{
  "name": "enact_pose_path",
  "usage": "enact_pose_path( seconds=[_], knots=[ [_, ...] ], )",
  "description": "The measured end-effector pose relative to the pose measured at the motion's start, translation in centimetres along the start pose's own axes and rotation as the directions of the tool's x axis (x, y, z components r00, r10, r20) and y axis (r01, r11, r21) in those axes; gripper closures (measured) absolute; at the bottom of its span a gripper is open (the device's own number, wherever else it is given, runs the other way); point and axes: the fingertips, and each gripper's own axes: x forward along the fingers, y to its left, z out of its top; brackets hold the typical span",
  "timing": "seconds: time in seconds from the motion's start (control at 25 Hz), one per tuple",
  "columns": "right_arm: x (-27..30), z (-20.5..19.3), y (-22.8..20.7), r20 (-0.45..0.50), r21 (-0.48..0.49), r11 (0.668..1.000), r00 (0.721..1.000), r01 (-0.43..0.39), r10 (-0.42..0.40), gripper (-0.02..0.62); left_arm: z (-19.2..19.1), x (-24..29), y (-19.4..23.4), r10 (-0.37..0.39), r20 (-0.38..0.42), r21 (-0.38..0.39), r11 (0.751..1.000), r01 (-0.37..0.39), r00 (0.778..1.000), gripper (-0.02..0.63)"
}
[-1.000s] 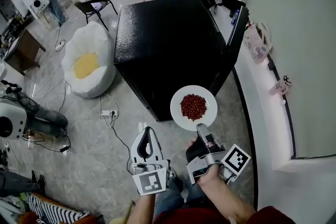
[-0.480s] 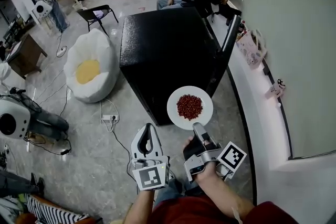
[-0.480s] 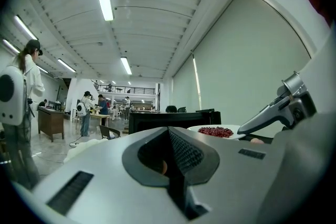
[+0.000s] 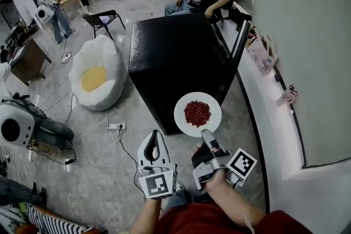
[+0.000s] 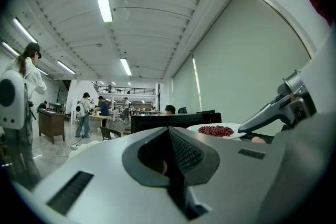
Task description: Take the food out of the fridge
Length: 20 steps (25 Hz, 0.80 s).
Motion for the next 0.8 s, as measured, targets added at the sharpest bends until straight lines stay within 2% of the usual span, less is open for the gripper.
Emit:
enact_pose_path(
  seconds=[0.16, 0.24, 0.4, 0.48, 0.64, 0.8],
  knots=[
    [-0.04, -0.01, 0.44, -0.004, -0.003, 1.000, 1.000, -0.009, 0.009, 0.561, 0.13, -0.26, 0.14, 0.015, -0.001, -0.008, 1.000, -0.015, 1.000, 0.594],
    [-0.03, -0.08, 0.55, -0.005, -0.005, 1.000, 1.000, -0.011, 0.011, 0.561, 0.41, -0.37, 0.30, 0.016, -0.011, 0.016, 1.000, -0.016, 1.000, 0.594],
    [-0.11, -0.11, 0.13, -0.011, 0.004, 1.000, 1.000, 0.000, 0.000, 0.561, 0.47, -0.51, 0.28, 0.037, 0.016, -0.041, 0.998, -0.037, 0.999, 0.594],
    [-0.37, -0.08, -0.09, -0.015, 0.006, 1.000, 1.000, 0.010, -0.010, 0.561, 0.46, -0.66, 0.21, 0.040, 0.011, -0.037, 0.999, -0.039, 0.999, 0.594],
    [-0.49, 0.07, -0.11, -0.017, 0.002, 1.000, 1.000, 0.020, -0.020, 0.561, 0.58, -0.75, 0.39, 0.033, -0.017, 0.020, 0.999, -0.033, 0.999, 0.594],
    [-0.04, 0.04, 0.49, -0.024, -0.012, 1.000, 1.000, -0.010, 0.010, 0.561, 0.39, -0.51, 0.34, 0.033, 0.016, -0.013, 0.999, -0.033, 0.999, 0.594]
  ],
)
